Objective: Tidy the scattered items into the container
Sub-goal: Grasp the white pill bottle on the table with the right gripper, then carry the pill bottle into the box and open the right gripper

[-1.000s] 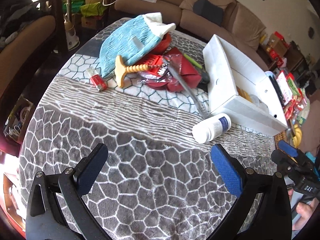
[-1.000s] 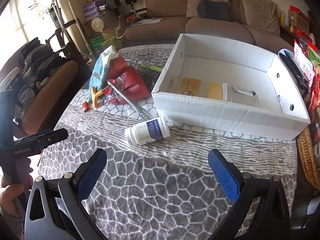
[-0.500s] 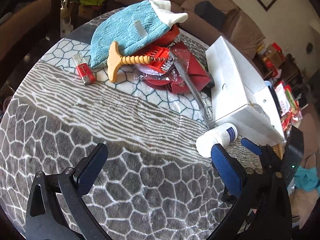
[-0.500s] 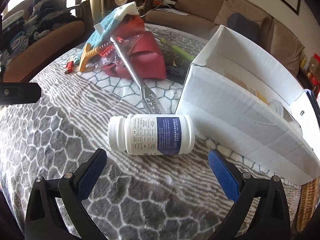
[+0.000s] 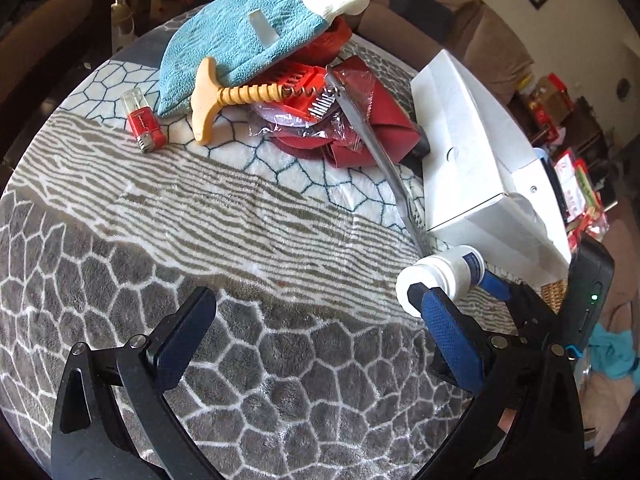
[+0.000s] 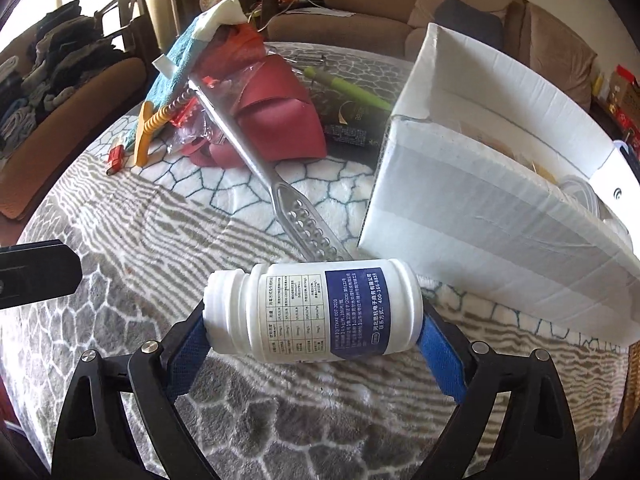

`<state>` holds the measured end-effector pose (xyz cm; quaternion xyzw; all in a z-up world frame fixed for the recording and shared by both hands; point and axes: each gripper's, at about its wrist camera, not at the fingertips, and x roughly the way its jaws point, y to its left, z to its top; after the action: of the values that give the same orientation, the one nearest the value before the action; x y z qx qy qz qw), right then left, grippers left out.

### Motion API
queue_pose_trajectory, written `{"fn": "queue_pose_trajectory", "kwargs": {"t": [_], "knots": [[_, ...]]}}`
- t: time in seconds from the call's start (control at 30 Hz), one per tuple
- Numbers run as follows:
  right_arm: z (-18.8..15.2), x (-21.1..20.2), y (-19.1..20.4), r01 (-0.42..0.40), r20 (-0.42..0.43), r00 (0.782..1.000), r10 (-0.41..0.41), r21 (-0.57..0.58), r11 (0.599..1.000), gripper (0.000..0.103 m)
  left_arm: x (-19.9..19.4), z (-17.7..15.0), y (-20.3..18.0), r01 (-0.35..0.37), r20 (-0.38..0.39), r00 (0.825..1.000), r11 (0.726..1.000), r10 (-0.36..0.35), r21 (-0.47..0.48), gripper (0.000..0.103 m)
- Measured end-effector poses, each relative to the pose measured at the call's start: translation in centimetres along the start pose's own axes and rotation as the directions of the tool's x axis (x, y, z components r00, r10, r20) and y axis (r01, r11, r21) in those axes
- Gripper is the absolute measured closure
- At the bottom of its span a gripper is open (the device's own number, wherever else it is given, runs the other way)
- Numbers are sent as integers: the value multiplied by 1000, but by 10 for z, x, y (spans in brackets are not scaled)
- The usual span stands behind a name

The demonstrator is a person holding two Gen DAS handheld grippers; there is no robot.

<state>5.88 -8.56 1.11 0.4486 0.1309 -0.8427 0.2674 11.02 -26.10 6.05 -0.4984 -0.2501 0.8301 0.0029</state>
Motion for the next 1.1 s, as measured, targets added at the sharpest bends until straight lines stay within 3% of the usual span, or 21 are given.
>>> {"fn": "queue_pose_trajectory", "kwargs": {"t": [0.17, 0.3, 0.47, 0.6, 0.7, 0.83, 1.1], "knots": [[-9, -49, -38, -68, 16, 998, 66, 116, 991, 8, -5, -1, -10, 17, 25, 1000, 999, -17, 27, 0], [-12, -105, -84, -53, 63, 997, 42, 196, 979, 8, -10, -6, -37, 22, 67, 997, 995, -28, 97, 0], [-6, -161, -143, 9, 105, 994, -38, 262, 965, 8, -5, -6, -101, 12, 36, 999, 978, -20, 209, 0], [-1, -188, -180, 40, 134, 987, -84, 299, 954, 8, -17, 10, -166, 62, 47, 996, 963, -77, 262, 0], [3, -196, -210, 39, 136, 987, -90, 338, 940, 8, -16, 25, -218, 60, 41, 996, 946, -76, 318, 0], [13, -188, -253, 40, 115, 989, -92, 393, 919, 8, 1, 51, -265, 2, 46, 999, 935, -20, 355, 0], [32, -119, -306, 105, -13, 994, -109, 407, 908, 8, 55, 70, -276, -12, -7, 1000, 951, 15, 308, 0]]}}
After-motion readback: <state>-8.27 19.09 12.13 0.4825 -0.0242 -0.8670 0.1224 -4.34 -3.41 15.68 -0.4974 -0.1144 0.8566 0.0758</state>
